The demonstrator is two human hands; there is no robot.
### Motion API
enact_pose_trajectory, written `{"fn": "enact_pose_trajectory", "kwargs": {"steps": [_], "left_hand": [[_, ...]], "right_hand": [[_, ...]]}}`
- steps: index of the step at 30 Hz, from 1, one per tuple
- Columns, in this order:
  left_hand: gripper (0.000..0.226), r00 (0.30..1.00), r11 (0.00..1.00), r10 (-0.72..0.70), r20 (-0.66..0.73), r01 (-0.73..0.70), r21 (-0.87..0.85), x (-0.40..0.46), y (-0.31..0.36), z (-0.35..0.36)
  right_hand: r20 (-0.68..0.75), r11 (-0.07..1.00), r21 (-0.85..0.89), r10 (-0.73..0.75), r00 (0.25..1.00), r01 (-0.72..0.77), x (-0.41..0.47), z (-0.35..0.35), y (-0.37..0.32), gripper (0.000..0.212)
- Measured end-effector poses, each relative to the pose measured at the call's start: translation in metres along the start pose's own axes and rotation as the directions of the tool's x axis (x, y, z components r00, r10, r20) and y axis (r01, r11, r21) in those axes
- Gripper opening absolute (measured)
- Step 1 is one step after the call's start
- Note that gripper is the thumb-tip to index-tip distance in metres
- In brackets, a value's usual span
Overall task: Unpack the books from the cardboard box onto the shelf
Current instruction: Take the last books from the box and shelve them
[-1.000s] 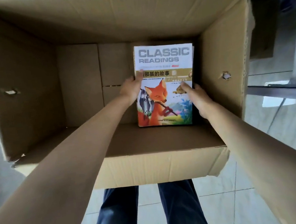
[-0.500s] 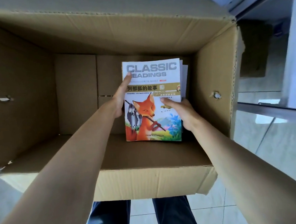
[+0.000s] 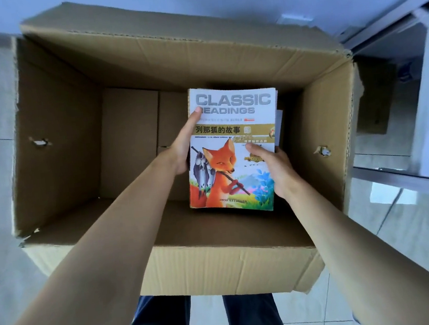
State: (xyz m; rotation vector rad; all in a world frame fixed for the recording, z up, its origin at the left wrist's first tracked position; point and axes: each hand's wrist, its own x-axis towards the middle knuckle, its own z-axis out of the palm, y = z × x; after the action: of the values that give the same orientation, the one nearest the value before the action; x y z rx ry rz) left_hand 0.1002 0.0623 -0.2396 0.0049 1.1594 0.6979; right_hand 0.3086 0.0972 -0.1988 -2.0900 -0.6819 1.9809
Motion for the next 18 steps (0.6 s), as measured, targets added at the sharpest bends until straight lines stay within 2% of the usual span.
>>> {"fn": "enact_pose_trajectory", "kwargs": {"steps": [3, 6, 11, 15, 18], "left_hand": [[0.062, 1.000, 1.000, 0.003, 0.023, -0.003, 0.001, 0.007, 0.000, 0.009], [0.062, 1.000, 0.999, -0.001, 0.014, 0.001, 0.047, 0.013, -0.003, 0.017], [0.061, 1.000, 0.997, 0.006, 0.004, -0.006, 0.075, 0.021, -0.010, 0.015], [0.061, 1.000, 0.996, 0.011, 0.000, -0.011, 0.087, 0.025, -0.014, 0.010], [0.059, 1.000, 0.996, 0.000, -0.007, 0.001, 0.092, 0.021, -0.011, 0.007]], "right_hand": [[-0.010, 0.999, -0.039, -0.003, 1.000, 0.003, 0.008, -0.007, 0.002, 0.051], [-0.040, 0.993, -0.108, 0.042, 0.998, -0.046, 0.016, -0.014, 0.005, 0.062], [-0.010, 0.964, -0.259, 0.052, 0.999, -0.053, 0.025, -0.017, 0.010, 0.054], [-0.012, 0.951, -0.309, 0.028, 1.000, -0.030, 0.027, -0.021, 0.012, 0.066], [-0.017, 0.956, -0.292, -0.017, 1.000, 0.012, 0.022, -0.019, 0.012, 0.055]]}}
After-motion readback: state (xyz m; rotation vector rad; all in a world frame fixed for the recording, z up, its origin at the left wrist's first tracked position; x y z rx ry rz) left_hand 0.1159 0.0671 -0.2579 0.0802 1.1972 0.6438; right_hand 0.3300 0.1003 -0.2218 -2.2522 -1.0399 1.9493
